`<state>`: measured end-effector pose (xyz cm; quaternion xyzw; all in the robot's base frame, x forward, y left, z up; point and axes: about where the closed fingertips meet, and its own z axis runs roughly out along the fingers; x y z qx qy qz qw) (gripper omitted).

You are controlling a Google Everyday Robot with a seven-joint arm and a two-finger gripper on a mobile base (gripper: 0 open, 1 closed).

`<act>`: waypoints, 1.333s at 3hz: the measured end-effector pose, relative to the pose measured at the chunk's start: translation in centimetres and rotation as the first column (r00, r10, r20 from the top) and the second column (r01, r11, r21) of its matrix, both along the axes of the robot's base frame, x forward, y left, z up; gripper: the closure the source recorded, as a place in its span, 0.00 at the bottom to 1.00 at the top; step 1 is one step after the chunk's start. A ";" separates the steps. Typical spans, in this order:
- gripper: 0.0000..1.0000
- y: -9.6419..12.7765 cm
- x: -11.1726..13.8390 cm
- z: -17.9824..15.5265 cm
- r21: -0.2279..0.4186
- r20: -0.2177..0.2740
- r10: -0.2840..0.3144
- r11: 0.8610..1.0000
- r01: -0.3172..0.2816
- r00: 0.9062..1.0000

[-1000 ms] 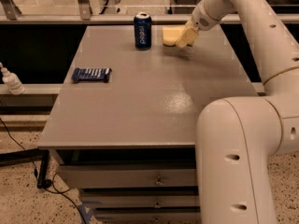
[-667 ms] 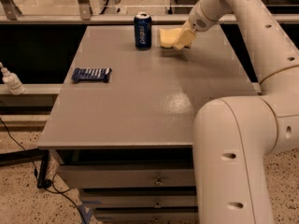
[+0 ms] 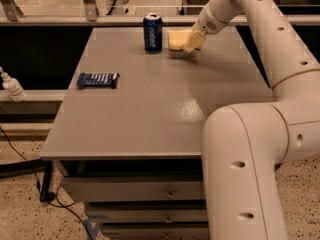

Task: Move sponge near pepsi can

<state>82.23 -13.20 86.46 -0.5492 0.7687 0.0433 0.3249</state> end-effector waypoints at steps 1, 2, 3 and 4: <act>0.06 0.2 0.0 0.1 0.010 0.001 0.002 1.000 -0.002 1.000; 0.00 0.1 -0.4 0.5 0.036 -0.003 0.007 0.999 -0.007 1.000; 0.00 0.1 -1.4 0.5 0.068 -0.022 0.021 0.997 -0.019 1.000; 0.00 -1.7 -3.1 1.2 0.147 -0.035 0.003 0.989 0.002 0.999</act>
Offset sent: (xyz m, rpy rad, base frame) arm -0.0116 -0.0054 0.0199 0.0681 -0.0039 0.0074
